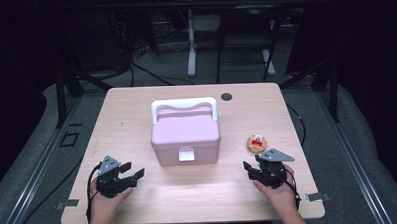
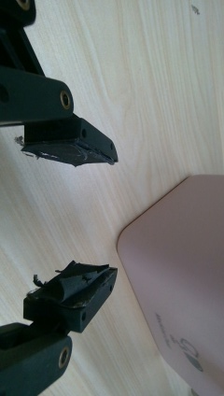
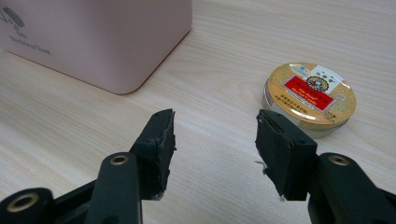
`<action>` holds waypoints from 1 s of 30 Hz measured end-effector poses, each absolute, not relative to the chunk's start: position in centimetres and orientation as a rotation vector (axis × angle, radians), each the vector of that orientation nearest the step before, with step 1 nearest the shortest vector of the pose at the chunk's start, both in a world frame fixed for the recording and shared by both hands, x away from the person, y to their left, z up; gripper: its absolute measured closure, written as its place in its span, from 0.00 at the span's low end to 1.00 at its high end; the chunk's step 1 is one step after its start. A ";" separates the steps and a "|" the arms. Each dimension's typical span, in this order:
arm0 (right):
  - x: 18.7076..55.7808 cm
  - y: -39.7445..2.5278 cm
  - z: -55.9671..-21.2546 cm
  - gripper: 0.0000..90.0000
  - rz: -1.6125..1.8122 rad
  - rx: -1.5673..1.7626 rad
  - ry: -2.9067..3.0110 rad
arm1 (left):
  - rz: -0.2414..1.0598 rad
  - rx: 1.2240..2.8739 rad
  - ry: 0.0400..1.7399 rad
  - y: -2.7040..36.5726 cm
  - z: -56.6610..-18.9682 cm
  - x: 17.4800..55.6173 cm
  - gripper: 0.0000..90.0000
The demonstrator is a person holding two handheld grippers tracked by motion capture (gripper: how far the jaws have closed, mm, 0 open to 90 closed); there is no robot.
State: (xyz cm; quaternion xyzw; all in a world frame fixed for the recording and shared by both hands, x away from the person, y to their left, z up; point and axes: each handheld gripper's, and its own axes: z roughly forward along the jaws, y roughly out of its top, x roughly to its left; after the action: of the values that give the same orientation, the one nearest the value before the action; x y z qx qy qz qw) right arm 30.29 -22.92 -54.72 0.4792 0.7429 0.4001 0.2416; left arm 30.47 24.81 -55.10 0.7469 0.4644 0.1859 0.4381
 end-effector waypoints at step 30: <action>30.3 -22.1 -54.9 0.53 1.088 1.285 2.082 | 0.405 1.871 1.155 24.6 -55.3 30.4 0.55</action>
State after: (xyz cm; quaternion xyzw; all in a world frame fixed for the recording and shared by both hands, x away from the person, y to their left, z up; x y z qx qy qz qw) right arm 30.33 -22.07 -54.91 0.4671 0.7567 0.3956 0.2298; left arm 30.44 24.61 -55.32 0.7525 0.4644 0.1628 0.4377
